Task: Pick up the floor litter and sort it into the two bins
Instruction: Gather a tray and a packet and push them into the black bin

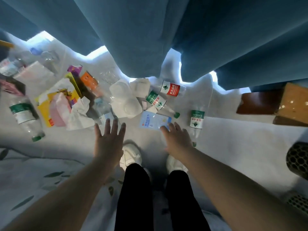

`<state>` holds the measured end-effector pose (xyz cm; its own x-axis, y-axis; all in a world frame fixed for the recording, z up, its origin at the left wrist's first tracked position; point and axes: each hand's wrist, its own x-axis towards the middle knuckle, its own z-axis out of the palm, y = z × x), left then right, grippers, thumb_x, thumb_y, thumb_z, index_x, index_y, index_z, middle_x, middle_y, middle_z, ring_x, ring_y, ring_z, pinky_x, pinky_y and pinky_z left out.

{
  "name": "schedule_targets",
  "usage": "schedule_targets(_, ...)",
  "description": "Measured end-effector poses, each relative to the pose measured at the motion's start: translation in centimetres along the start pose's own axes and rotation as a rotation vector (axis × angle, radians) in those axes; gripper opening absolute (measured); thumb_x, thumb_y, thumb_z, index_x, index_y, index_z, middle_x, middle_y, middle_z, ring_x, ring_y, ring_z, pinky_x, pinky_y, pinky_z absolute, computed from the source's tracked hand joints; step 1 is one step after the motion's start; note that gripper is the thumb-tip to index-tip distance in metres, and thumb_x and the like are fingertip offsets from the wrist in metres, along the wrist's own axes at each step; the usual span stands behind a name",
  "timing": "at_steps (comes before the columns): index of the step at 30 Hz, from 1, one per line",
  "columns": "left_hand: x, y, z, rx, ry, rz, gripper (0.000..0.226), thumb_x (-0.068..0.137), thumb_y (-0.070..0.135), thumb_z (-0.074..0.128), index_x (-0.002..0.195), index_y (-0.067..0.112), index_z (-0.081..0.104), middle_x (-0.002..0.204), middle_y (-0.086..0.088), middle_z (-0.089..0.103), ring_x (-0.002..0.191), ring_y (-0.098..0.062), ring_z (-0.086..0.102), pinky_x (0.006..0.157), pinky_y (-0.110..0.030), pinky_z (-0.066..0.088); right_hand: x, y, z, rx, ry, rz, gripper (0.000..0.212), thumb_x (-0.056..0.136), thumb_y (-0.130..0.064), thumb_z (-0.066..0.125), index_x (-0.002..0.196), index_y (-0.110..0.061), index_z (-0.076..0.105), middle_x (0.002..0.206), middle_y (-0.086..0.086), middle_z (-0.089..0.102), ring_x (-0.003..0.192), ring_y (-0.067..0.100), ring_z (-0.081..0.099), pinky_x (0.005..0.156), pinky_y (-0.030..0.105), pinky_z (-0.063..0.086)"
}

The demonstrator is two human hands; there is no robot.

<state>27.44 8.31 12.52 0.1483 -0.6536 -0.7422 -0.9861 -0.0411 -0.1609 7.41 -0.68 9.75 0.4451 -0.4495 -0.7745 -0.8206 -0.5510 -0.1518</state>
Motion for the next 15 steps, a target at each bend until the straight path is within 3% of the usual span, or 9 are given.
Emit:
schedule_targets(6, 11.7, -1.6, 4.6, 0.230, 0.132, 0.108, 0.096, 0.084, 0.051, 0.062, 0.151, 0.017, 0.001, 0.159, -0.014, 0.002, 0.146, -0.036, 0.004, 0.114, -0.059, 0.012, 9.0, 0.5, 6.7, 0.044, 0.018, 0.086, 0.075, 0.082, -0.031, 0.069, 0.140, -0.022, 0.023, 0.151, 0.012, 0.022, 0.138, 0.032, 0.025, 0.102, 0.046, 0.037)
schedule_targets(10, 18.6, -2.0, 6.2, 0.323, 0.208, 0.191, 0.106, 0.080, 0.033, 0.070, 0.151, 0.017, -0.007, 0.159, -0.015, -0.002, 0.146, -0.035, 0.003, 0.113, -0.056, 0.013, 13.1, 1.6, 10.8, 0.067, 0.054, 0.137, 0.093, 0.084, -0.036, 0.069, 0.148, -0.028, 0.002, 0.154, 0.011, 0.013, 0.144, 0.033, 0.015, 0.110, 0.049, 0.030)
schedule_targets(12, 21.5, -2.3, 6.8, 0.387, 0.242, 0.229, 0.115, 0.073, 0.035, 0.076, 0.151, 0.019, -0.008, 0.158, -0.015, 0.002, 0.145, -0.035, 0.006, 0.112, -0.056, 0.014, 14.8, 1.6, 12.3, 0.062, 0.103, 0.139, 0.097, 0.084, -0.039, 0.069, 0.149, -0.029, -0.002, 0.154, 0.011, 0.011, 0.144, 0.033, 0.014, 0.112, 0.050, 0.027)
schedule_targets(15, 24.5, -2.7, 7.8, 0.483, 0.277, 0.293, 0.113, 0.069, 0.036, 0.079, 0.152, 0.020, 0.003, 0.155, -0.017, 0.014, 0.144, -0.037, 0.013, 0.112, -0.058, 0.018, 16.7, 1.2, 13.5, 0.087, 0.200, 0.156, 0.099, 0.081, -0.041, 0.071, 0.149, -0.028, 0.000, 0.150, 0.012, 0.017, 0.140, 0.032, 0.020, 0.111, 0.048, 0.027)
